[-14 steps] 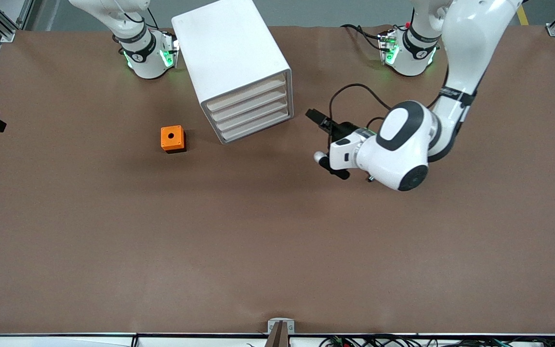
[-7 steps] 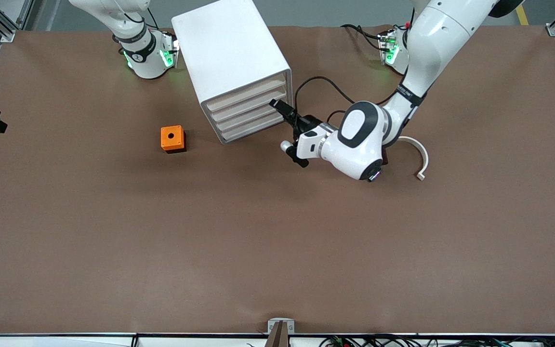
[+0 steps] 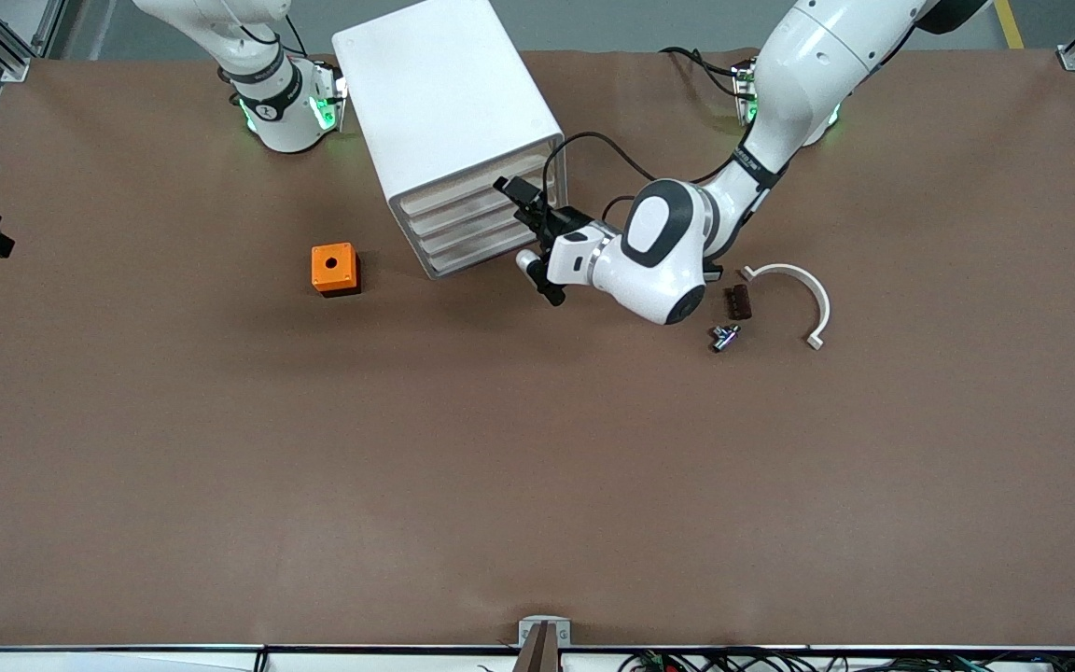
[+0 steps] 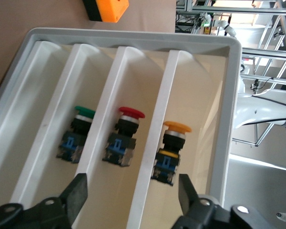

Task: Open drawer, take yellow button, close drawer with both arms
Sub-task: 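Reach the left gripper to the cabinet's top drawer handle and grasp it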

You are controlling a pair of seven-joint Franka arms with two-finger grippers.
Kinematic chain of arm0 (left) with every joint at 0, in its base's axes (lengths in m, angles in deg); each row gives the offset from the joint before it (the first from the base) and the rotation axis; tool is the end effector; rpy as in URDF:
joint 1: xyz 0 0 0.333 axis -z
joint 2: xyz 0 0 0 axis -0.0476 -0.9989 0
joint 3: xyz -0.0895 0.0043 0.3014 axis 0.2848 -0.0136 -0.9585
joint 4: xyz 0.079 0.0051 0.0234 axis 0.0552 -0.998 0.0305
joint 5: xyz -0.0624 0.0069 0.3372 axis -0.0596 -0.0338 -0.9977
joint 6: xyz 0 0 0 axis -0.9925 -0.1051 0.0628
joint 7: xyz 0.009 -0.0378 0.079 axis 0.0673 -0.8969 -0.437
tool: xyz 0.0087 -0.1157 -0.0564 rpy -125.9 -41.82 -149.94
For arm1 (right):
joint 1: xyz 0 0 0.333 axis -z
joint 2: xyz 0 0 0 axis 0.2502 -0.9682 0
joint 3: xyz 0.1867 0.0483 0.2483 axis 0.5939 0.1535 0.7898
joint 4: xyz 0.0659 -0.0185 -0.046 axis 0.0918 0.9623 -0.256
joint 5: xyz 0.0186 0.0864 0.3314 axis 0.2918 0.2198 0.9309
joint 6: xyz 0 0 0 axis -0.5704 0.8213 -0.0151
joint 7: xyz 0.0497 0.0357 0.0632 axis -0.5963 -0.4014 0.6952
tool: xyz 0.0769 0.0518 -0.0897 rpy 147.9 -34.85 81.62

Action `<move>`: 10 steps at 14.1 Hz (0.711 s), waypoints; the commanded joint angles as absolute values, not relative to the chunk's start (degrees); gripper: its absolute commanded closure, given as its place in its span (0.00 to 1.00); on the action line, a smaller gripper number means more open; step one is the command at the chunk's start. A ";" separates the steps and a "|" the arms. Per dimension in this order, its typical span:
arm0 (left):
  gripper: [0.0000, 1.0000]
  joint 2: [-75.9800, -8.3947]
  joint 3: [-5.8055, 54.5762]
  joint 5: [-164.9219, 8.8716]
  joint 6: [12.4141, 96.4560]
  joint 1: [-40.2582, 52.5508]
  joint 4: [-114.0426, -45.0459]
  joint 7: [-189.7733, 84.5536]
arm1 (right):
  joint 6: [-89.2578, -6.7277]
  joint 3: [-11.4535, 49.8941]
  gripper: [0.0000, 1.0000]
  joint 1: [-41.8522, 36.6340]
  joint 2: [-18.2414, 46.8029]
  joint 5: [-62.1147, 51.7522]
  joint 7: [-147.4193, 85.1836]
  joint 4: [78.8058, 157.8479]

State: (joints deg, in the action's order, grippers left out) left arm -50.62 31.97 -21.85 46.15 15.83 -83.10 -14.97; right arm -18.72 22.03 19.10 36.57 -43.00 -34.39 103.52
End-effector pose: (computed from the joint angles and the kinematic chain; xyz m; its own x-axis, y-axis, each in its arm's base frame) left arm 0.3862 -0.4579 0.2920 0.7480 -0.6460 -0.1525 -0.0763 -0.3119 0.9470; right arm 0.4999 -0.0652 0.6278 0.9952 -0.0967 0.0147 -0.0969 -0.9951 0.0168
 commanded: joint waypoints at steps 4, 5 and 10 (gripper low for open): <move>0.37 -49.79 32.16 -15.22 49.24 18.98 -85.48 -12.41 | -18.33 22.30 0.00 19.41 36.16 -42.55 -33.78 102.54; 0.42 -49.88 32.16 -14.95 49.33 19.07 -85.56 -12.41 | -18.42 22.30 0.00 19.41 36.16 -42.55 -33.78 102.54; 0.84 -49.96 32.16 -14.95 49.24 18.72 -85.39 -12.58 | -18.42 22.30 0.00 19.41 36.16 -42.55 -33.78 102.54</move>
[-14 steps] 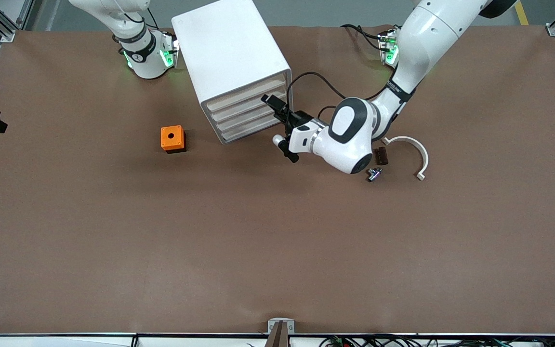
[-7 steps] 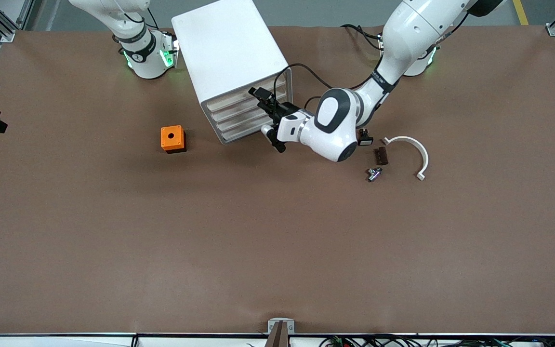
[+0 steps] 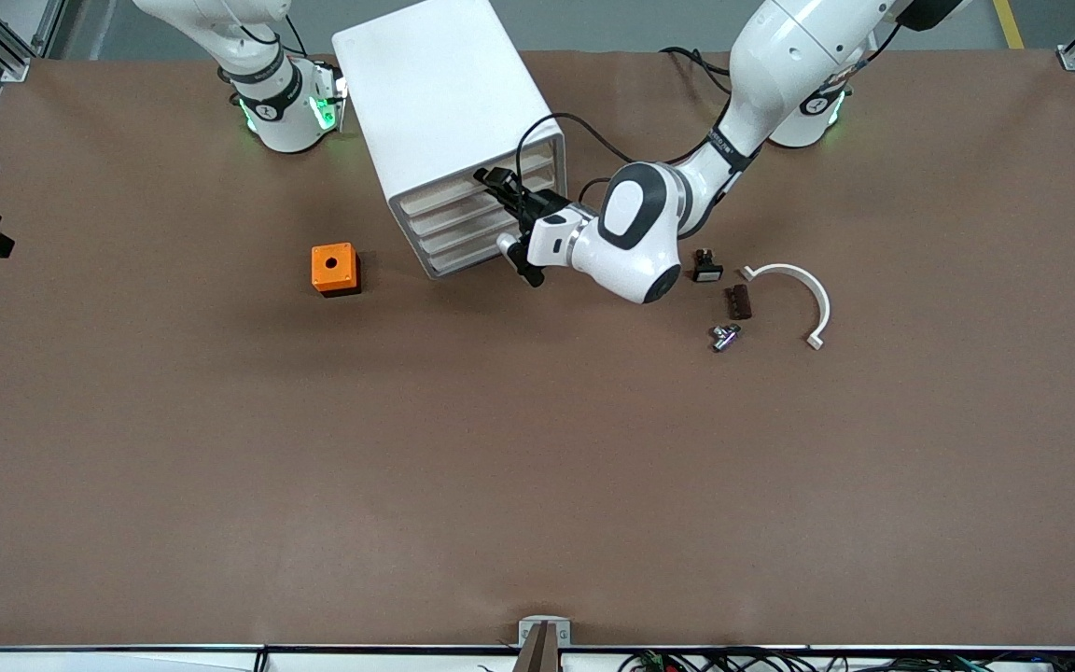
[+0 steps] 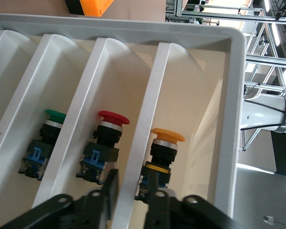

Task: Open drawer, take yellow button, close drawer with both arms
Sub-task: 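Reach the left gripper to the cabinet's top drawer handle and grasp it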

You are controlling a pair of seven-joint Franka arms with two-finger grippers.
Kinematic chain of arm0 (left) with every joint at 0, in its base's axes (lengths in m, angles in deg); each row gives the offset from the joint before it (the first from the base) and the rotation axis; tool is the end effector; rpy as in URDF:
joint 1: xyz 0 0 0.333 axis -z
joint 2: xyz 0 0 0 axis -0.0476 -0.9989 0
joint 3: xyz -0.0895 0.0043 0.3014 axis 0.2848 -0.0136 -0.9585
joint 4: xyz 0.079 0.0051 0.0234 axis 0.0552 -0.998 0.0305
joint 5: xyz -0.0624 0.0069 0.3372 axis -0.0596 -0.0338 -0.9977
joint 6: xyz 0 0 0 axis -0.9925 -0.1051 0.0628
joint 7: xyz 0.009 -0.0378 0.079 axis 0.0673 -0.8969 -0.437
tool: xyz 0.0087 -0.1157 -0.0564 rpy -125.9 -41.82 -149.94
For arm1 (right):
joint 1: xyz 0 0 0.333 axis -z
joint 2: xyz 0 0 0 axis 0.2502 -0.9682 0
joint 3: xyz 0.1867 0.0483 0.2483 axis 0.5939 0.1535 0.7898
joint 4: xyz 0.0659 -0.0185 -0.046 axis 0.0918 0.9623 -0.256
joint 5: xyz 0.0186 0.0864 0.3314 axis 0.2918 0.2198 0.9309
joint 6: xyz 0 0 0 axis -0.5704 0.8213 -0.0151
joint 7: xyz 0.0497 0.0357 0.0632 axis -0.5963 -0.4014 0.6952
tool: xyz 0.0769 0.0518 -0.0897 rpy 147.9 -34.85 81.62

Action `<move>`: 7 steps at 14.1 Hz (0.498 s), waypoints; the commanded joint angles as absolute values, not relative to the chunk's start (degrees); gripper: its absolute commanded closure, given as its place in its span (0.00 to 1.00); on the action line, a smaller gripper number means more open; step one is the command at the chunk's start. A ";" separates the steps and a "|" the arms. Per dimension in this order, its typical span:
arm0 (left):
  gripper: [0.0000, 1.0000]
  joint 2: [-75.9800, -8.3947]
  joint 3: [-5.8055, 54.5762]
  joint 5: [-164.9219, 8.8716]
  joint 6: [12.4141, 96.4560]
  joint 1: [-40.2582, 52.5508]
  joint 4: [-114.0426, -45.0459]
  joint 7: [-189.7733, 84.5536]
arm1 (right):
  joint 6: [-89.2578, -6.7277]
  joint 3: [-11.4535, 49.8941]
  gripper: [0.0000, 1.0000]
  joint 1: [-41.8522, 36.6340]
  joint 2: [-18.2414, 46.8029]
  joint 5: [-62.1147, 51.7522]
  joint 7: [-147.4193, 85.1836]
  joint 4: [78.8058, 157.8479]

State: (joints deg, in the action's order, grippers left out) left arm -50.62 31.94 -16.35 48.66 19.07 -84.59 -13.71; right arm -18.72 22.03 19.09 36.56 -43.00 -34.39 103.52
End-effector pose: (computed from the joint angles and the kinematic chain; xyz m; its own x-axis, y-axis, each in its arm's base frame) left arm 0.3621 -0.4801 0.2866 0.7613 -0.6270 -0.1653 -0.0344 -0.2935 0.9553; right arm 0.5000 -0.0652 0.6277 0.9952 -0.0965 0.0145 -0.0968 -0.9952 0.0168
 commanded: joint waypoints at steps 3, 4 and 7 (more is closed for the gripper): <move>0.97 -51.37 32.16 -14.86 48.98 18.45 -84.95 -12.94 | -18.33 22.30 0.00 19.41 36.16 -42.64 -33.78 102.54; 0.99 -51.81 32.16 -14.86 48.72 18.28 -84.25 -13.37 | -18.33 22.21 0.00 19.50 36.16 -42.64 -33.78 102.54; 0.99 -53.91 31.81 -15.29 48.19 17.23 -80.39 -16.97 | -18.33 22.30 0.00 19.41 36.16 -42.56 -33.78 102.54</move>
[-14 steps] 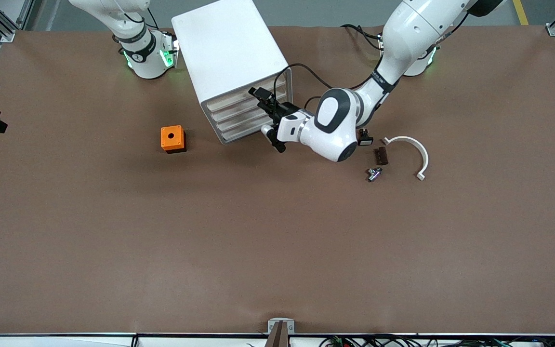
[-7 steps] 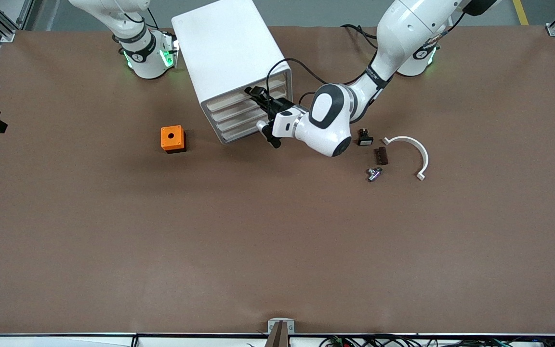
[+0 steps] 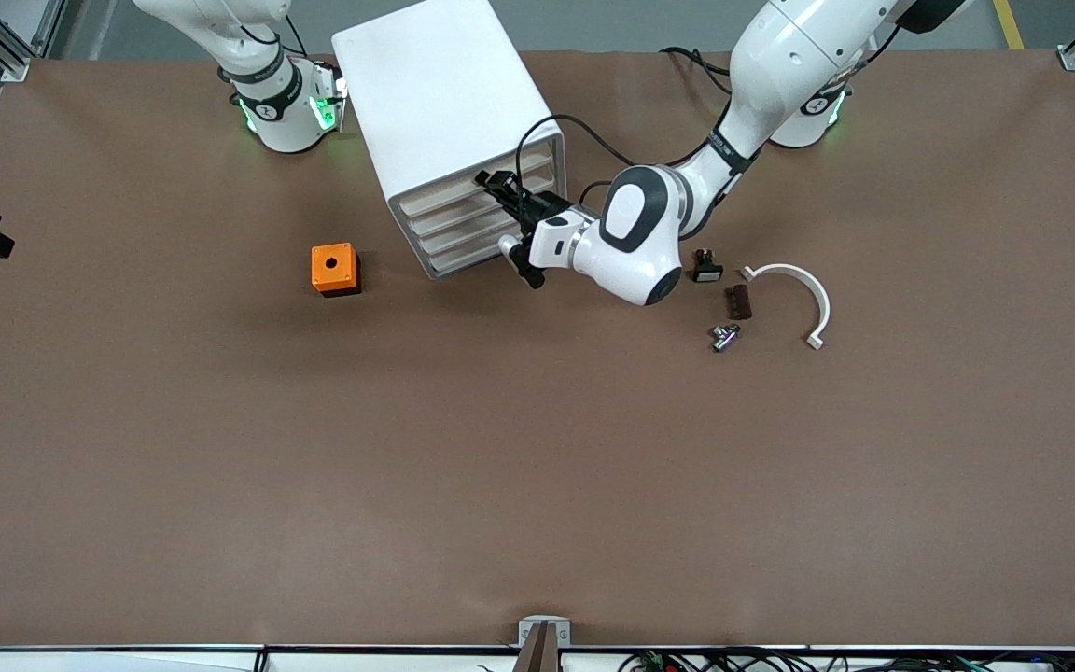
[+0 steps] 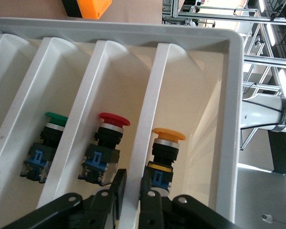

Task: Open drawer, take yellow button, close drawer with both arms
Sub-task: 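Pull the top drawer open with the left gripper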

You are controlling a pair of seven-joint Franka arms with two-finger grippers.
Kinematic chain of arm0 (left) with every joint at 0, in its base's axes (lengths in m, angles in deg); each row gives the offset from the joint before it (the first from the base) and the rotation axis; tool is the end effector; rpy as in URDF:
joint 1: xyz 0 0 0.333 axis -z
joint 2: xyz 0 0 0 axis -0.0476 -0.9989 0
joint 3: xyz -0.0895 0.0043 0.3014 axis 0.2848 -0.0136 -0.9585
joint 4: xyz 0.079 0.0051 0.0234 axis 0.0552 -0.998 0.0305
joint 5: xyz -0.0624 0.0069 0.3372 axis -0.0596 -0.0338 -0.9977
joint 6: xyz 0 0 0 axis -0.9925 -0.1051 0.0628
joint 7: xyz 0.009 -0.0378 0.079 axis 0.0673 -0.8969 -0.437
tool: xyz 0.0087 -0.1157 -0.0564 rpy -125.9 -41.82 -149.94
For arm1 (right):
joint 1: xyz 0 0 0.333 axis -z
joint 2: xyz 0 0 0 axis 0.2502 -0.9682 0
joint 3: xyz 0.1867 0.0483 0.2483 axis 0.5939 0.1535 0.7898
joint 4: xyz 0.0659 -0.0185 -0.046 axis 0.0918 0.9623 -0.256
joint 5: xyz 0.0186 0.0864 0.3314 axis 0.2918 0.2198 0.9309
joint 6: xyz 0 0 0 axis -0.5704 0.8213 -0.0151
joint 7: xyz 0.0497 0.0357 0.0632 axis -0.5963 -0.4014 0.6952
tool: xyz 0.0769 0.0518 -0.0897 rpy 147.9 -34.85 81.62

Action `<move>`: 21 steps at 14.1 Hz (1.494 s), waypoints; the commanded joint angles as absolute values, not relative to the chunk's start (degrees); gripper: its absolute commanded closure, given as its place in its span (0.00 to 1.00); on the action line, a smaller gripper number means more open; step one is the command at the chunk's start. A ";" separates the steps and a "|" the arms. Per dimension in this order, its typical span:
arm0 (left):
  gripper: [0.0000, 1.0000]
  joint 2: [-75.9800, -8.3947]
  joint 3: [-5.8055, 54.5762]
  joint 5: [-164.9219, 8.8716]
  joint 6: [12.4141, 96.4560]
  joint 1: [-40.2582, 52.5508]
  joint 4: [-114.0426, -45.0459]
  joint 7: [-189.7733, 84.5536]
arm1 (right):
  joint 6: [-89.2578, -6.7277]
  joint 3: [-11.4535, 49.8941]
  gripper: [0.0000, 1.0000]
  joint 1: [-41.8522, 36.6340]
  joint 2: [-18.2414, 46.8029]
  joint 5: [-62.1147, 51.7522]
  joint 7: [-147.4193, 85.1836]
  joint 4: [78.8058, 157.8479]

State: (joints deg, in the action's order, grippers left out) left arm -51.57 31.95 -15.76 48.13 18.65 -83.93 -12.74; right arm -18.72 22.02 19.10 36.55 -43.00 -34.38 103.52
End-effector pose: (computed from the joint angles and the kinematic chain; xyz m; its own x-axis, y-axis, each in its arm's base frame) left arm 0.3670 -0.4794 0.2834 0.7643 -0.6253 -0.1577 -0.0262 -0.2744 0.9612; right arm 0.5000 -0.0653 0.6276 0.9952 -0.0967 0.0144 -0.0969 -0.9951 0.0168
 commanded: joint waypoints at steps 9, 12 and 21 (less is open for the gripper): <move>1.00 -60.50 25.84 -18.54 40.55 15.82 -70.02 -18.65 | -18.59 22.38 0.00 19.24 35.11 -42.20 -33.86 102.54; 1.00 -62.09 23.65 -19.60 37.65 14.85 -67.64 -18.91 | -18.50 22.38 0.00 18.97 35.02 -42.03 -34.13 102.54; 0.97 -62.36 21.09 -19.43 33.25 12.83 -65.61 -19.53 | -17.19 22.47 0.00 10.65 35.28 -42.46 -47.27 102.54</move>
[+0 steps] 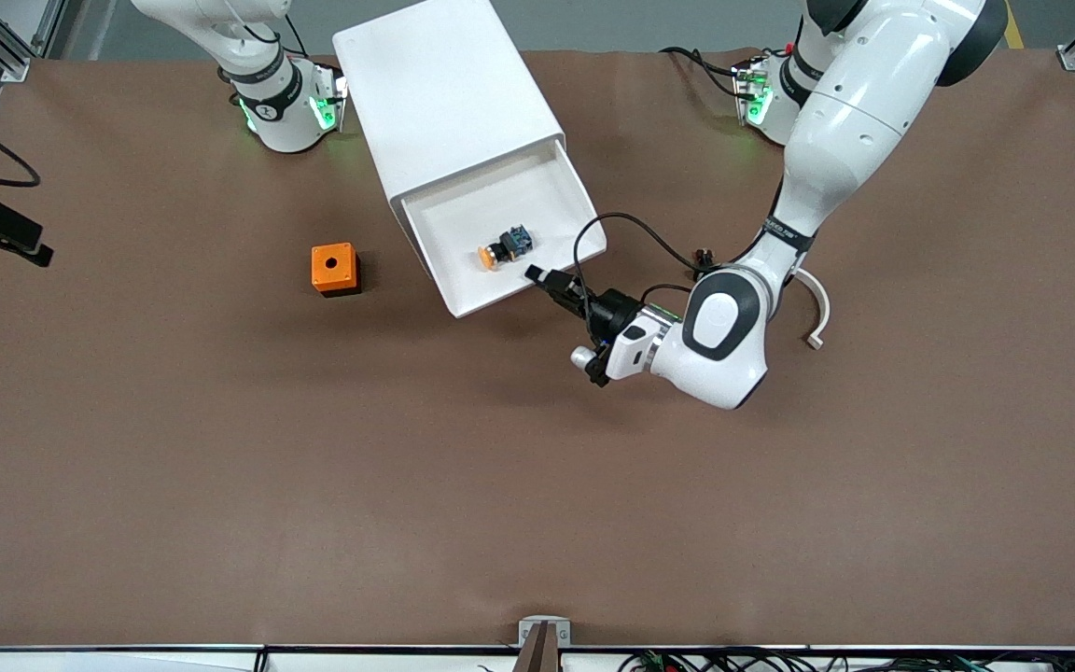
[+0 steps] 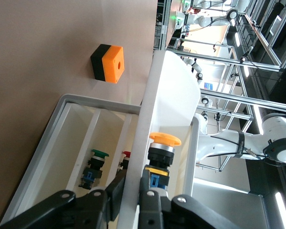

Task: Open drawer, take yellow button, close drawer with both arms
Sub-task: 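Pull the top drawer open with the left gripper, then lower the right gripper into the drawer while the left gripper releases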

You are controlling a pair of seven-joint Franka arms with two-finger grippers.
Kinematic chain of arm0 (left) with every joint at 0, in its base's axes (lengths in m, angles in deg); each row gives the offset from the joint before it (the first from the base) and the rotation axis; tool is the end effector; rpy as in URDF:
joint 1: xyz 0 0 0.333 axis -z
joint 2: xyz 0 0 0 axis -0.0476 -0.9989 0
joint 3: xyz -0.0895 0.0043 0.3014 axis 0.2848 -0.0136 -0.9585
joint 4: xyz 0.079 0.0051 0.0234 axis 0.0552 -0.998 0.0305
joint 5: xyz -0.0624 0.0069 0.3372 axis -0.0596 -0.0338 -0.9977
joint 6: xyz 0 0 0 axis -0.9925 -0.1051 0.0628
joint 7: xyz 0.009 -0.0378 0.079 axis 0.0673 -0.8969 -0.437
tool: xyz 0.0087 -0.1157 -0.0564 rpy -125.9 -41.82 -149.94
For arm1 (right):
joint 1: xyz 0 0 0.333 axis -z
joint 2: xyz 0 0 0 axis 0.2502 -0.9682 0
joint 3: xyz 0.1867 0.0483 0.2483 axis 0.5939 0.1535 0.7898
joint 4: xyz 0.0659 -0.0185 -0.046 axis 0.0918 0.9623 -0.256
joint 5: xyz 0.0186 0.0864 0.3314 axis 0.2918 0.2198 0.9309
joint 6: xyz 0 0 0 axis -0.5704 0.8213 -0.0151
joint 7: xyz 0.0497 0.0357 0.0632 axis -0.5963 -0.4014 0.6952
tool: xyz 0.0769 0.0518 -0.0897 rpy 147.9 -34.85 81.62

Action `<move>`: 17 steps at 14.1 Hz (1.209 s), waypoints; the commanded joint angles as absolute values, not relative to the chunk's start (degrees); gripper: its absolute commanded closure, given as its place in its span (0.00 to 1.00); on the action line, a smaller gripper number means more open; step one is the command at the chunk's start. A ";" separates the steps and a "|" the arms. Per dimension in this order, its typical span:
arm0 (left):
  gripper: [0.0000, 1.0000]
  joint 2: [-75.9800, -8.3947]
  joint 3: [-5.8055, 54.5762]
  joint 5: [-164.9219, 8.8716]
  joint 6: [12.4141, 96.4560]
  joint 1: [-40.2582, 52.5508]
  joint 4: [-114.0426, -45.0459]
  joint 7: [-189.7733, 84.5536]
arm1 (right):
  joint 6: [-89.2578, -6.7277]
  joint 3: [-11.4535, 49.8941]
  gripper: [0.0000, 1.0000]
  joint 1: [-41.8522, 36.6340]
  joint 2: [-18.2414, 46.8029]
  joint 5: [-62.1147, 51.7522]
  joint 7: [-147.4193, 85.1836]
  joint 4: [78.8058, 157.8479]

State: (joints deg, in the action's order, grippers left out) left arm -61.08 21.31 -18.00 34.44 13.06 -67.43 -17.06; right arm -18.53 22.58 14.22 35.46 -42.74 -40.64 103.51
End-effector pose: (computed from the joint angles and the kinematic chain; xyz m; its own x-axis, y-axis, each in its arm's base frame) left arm 0.5093 -0.3942 0.2708 0.8232 -0.5386 -0.1794 0.0523 -0.2426 0.9687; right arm 0.5091 -0.0171 0.6177 0.9938 -0.1107 -0.0063 -0.1106 -0.9938 0.0128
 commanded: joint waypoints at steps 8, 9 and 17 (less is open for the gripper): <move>0.00 -61.83 21.00 -20.65 33.16 12.39 -65.17 -23.75 | -12.08 22.56 0.00 -13.34 35.46 -42.03 -100.49 103.06; 0.00 -61.83 21.00 -21.44 33.16 11.78 -64.91 -23.75 | -12.52 22.56 0.00 -16.59 35.11 -41.94 -107.27 103.15; 0.00 -61.13 19.51 -44.96 33.86 9.66 -58.85 -27.08 | -24.82 22.56 0.00 -26.64 28.36 -34.12 -138.80 105.79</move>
State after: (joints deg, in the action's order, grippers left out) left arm -61.41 20.04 -38.74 34.19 8.91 -61.40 -24.91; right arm -22.86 23.35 -25.14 30.83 -35.36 -134.98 105.81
